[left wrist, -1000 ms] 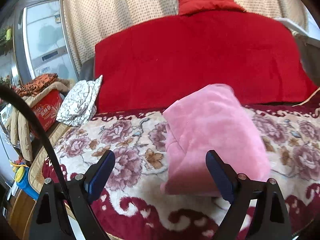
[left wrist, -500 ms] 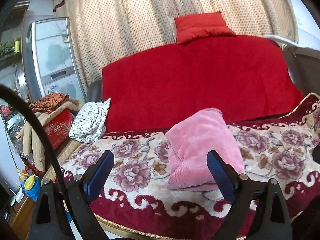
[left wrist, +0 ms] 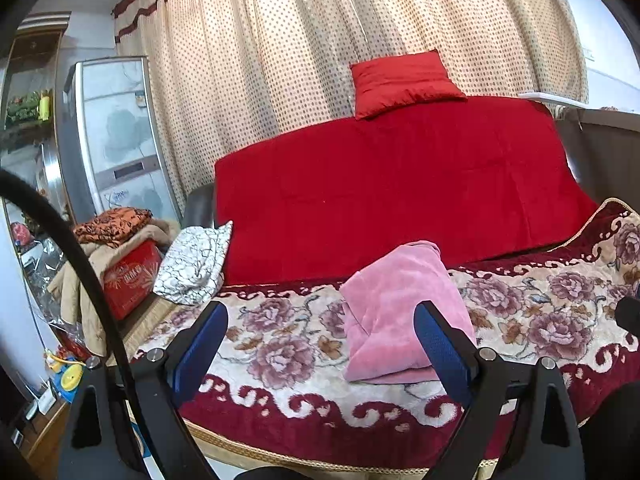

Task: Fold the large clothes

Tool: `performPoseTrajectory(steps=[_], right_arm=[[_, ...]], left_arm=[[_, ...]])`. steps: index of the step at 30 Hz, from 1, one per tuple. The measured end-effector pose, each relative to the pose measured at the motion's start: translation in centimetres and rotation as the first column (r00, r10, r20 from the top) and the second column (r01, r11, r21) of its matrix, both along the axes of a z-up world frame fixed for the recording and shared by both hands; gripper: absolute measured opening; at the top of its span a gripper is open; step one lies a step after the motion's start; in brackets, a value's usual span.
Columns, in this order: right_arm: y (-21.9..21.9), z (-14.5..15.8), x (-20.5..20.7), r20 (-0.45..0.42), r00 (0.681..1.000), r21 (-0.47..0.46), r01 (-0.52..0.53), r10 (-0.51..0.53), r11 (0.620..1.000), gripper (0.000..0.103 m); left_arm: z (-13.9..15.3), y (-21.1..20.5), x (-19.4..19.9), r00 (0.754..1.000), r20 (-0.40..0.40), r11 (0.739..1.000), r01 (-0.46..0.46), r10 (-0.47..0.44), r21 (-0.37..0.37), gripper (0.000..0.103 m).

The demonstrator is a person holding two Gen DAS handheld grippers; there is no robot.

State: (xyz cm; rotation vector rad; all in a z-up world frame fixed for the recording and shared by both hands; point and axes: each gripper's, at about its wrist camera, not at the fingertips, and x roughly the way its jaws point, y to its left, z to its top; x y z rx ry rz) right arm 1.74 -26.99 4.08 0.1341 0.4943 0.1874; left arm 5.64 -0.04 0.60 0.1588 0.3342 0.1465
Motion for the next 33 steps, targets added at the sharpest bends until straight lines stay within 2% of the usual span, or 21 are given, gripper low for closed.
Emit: performPoseTrajectory(steps=[8, 21, 23, 33], right_arm=[[1.2, 1.5, -1.6, 0.020, 0.999, -0.035, 0.045, -0.044, 0.998, 0.083], [2.8, 3.4, -3.3, 0.042, 0.998, -0.071, 0.059, -0.056, 0.996, 0.083], [3.0, 3.5, -3.4, 0.038, 0.997, -0.074, 0.065, -0.062, 0.995, 0.083], [4.1, 4.4, -4.4, 0.042, 0.995, -0.118, 0.095, -0.091, 0.988, 0.083]], left_arm=[[1.0, 0.7, -1.4, 1.000, 0.019, 1.000, 0.006, -0.006, -0.013, 0.094], [3.7, 1.7, -4.9, 0.994, 0.108, 1.000, 0.003, 0.000, -0.027, 0.096], [4.0, 1.8, -5.4, 0.993, 0.119, 1.000, 0.001, 0.003, -0.030, 0.101], [5.5, 3.0, -8.1, 0.983, 0.182, 0.999, 0.012, -0.002, -0.052, 0.101]])
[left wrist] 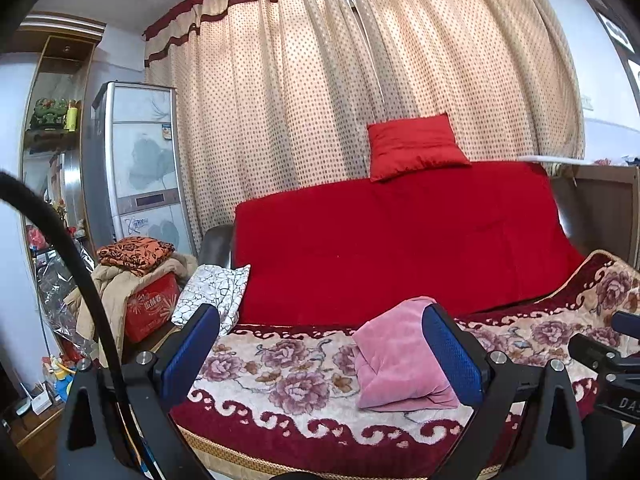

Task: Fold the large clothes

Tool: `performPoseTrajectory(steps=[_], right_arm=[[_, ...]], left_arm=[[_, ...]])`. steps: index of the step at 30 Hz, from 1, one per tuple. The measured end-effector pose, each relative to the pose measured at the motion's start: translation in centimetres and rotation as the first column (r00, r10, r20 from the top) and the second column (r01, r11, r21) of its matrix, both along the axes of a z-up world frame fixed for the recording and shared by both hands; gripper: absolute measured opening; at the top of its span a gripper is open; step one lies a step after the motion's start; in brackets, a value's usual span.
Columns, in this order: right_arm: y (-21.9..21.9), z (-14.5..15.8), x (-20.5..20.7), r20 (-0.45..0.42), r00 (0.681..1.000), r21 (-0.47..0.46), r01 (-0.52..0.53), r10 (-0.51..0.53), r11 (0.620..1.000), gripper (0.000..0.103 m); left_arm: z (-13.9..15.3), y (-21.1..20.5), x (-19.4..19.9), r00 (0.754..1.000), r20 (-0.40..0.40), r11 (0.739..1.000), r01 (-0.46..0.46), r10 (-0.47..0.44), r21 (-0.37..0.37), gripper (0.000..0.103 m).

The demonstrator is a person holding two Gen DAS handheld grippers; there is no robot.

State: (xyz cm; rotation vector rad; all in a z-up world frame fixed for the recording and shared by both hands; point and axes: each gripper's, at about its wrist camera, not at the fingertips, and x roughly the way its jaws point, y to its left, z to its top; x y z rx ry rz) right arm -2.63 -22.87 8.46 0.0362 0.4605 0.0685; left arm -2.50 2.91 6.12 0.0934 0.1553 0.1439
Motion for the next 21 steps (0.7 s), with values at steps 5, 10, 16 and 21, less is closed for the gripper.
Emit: performPoseTrajectory(steps=[5, 10, 16, 21], right_arm=[[1.1, 0.8, -1.0, 0.035, 0.999, -0.056, 0.017, -0.015, 0.998, 0.083], [2.3, 1.8, -2.2, 0.091, 0.995, -0.107, 0.041, -0.031, 0.993, 0.083], [3.2, 2.8, -3.5, 0.143, 0.989, -0.134, 0.050, -0.031, 0.990, 0.083], [3.6, 3.6, -4.1, 0.169, 0.985, -0.136, 0.050, -0.026, 0.989, 0.083]], left_arm=[[0.5, 0.6, -0.7, 1.000, 0.020, 1.000, 0.001, 0.000, -0.022, 0.101], [0.7, 0.7, -1.3, 0.999, 0.035, 1.000, -0.009, 0.010, -0.026, 0.101], [1.1, 0.9, -2.2, 0.998, 0.054, 0.999, -0.013, 0.014, -0.032, 0.101], [1.4, 1.1, -3.0, 0.997, 0.073, 0.999, -0.013, 0.015, -0.036, 0.101]])
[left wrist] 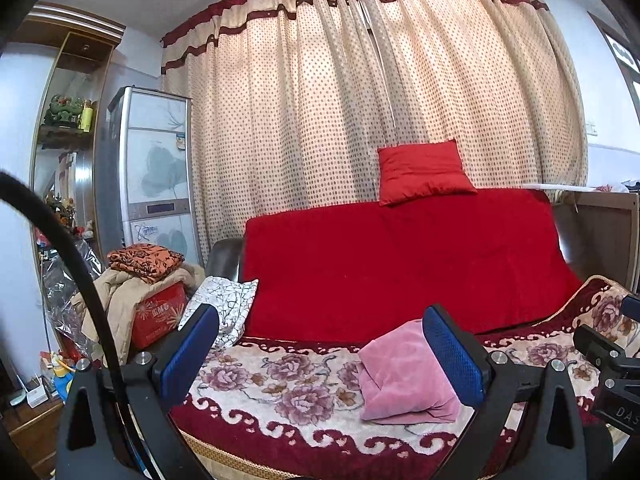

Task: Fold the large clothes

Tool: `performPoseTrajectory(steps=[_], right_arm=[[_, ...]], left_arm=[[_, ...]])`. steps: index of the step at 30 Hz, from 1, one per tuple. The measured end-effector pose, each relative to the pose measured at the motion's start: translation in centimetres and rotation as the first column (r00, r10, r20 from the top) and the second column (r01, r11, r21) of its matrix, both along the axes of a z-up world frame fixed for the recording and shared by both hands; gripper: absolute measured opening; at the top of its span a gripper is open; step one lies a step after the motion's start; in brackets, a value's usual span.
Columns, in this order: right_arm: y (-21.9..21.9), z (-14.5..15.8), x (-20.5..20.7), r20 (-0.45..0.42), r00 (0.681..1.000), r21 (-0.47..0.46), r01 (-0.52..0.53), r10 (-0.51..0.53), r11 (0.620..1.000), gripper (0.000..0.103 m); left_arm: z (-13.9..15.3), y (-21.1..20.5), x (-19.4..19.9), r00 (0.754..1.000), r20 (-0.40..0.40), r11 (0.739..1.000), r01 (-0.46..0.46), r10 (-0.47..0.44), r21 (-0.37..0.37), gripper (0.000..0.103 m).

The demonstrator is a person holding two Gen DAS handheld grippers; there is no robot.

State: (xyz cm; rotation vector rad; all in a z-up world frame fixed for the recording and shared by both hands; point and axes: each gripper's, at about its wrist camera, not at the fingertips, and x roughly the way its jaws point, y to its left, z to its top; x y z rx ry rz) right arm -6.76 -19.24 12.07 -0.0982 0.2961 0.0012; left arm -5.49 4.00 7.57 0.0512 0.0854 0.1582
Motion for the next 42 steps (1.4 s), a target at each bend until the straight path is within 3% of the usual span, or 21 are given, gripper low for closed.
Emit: performPoseTrajectory(steps=[19, 42], right_arm=[[1.7, 1.5, -1.5, 0.074, 0.997, -0.050, 0.004, 0.000, 0.999, 0.083], [2.0, 2.8, -2.8, 0.116, 0.993, -0.065, 0.003, 0.004, 0.998, 0.083]], left_arm=[[1.3, 1.5, -2.3, 0.998, 0.058, 1.000, -0.002, 0.004, -0.025, 0.102], [1.9, 2.1, -2.9, 0.997, 0.075, 0.999, -0.013, 0.016, -0.043, 0.102]])
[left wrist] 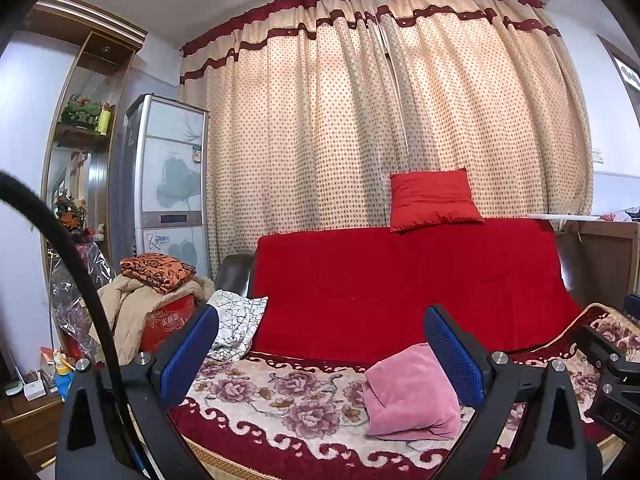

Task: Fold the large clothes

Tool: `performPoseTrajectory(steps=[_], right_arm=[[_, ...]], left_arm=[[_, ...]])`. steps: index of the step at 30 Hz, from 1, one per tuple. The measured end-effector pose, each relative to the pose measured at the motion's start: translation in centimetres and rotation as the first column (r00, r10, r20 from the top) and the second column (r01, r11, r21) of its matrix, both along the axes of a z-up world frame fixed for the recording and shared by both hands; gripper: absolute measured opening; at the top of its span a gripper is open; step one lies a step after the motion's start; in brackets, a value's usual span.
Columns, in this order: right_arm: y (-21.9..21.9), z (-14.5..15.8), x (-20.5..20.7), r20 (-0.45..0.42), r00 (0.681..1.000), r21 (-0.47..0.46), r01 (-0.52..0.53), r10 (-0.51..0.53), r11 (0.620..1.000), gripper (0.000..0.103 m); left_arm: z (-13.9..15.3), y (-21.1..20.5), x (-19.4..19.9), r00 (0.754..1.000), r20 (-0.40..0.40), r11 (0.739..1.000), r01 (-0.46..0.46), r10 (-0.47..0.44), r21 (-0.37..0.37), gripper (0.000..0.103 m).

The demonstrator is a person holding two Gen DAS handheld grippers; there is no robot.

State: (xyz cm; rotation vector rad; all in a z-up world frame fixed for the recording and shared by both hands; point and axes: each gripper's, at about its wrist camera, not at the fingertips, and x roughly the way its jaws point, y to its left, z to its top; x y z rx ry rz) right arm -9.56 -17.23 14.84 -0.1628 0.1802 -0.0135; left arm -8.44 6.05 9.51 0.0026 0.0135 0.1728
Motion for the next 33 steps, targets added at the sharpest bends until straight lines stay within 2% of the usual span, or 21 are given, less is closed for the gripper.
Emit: performPoseTrajectory(steps=[12, 33], right_arm=[[0.17, 0.31, -0.55, 0.014, 1.000, -0.002, 0.005, -0.005, 1.000, 0.083], [0.47, -0.25, -0.40, -0.013, 1.000, -0.007, 0.011, -0.011, 1.000, 0.083]], left_arm=[[0.21, -0.27, -0.30, 1.000, 0.003, 1.000, -0.001, 0.001, 0.001, 0.102], [-0.37, 0.56, 0.04, 1.000, -0.022, 1.000, 0.004, -0.004, -0.011, 0.102]])
